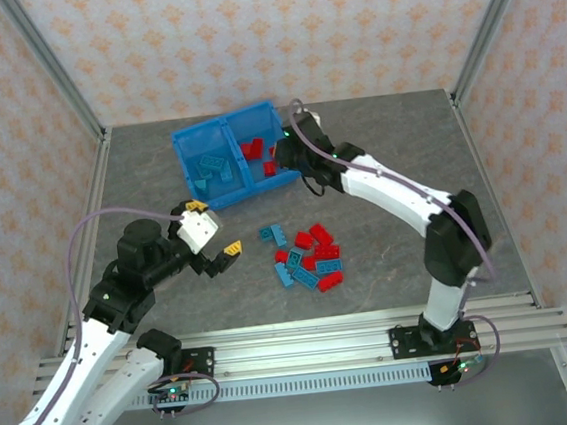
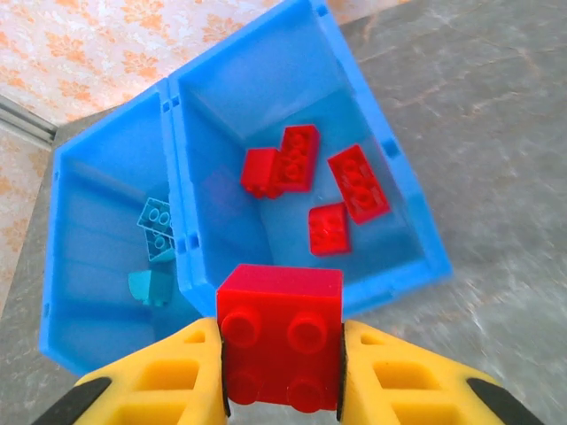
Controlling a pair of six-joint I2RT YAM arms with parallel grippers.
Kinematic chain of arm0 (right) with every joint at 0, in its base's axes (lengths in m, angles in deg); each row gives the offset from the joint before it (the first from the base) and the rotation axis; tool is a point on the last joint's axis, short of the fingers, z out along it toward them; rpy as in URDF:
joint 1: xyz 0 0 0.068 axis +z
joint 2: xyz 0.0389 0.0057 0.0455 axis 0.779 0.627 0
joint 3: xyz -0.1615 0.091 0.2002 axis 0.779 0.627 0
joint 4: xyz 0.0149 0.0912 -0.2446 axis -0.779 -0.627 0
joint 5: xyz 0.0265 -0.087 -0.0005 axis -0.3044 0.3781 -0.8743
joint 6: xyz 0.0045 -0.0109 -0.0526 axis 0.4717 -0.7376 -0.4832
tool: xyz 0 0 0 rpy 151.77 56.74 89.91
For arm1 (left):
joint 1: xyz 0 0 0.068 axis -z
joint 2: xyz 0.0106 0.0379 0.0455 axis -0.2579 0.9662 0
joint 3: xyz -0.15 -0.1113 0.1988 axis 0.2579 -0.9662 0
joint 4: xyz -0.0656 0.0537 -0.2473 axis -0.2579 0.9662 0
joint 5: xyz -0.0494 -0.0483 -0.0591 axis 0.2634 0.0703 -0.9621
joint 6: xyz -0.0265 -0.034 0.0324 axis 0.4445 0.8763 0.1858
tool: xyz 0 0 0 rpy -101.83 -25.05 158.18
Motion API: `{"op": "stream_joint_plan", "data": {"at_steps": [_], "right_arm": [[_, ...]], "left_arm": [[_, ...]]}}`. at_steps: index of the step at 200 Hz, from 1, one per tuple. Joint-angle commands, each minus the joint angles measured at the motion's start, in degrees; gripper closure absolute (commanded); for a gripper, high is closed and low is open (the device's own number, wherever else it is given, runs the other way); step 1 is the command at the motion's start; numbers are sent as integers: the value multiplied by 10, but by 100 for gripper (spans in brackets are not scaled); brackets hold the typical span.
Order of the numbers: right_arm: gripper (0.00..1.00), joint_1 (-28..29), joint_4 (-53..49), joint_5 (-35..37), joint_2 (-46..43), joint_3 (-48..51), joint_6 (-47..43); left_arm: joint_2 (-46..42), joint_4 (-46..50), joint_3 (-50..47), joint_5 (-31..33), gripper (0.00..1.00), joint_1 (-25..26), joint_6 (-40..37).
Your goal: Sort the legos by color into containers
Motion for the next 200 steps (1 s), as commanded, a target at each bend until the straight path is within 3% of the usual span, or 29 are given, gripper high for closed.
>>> {"op": "stream_joint_plan", "data": {"at_steps": [1, 56, 98, 150, 200], "right_arm": [[71, -4, -7, -1, 78, -85, -34], [71, -24, -75, 36, 285, -341, -53], [70, -35, -147, 20, 433, -536, -45], [61, -36, -156, 18, 454, -549, -17], [50, -36, -156, -4, 421, -551, -15]], "left_arm": [[13, -7, 3, 33, 1, 4, 2], [13, -13, -1, 61, 1, 4, 10], [15, -10, 1, 72, 1, 4, 13], [21, -14, 0, 73, 1, 4, 16], [29, -15, 0, 76, 1, 3, 17]]}}
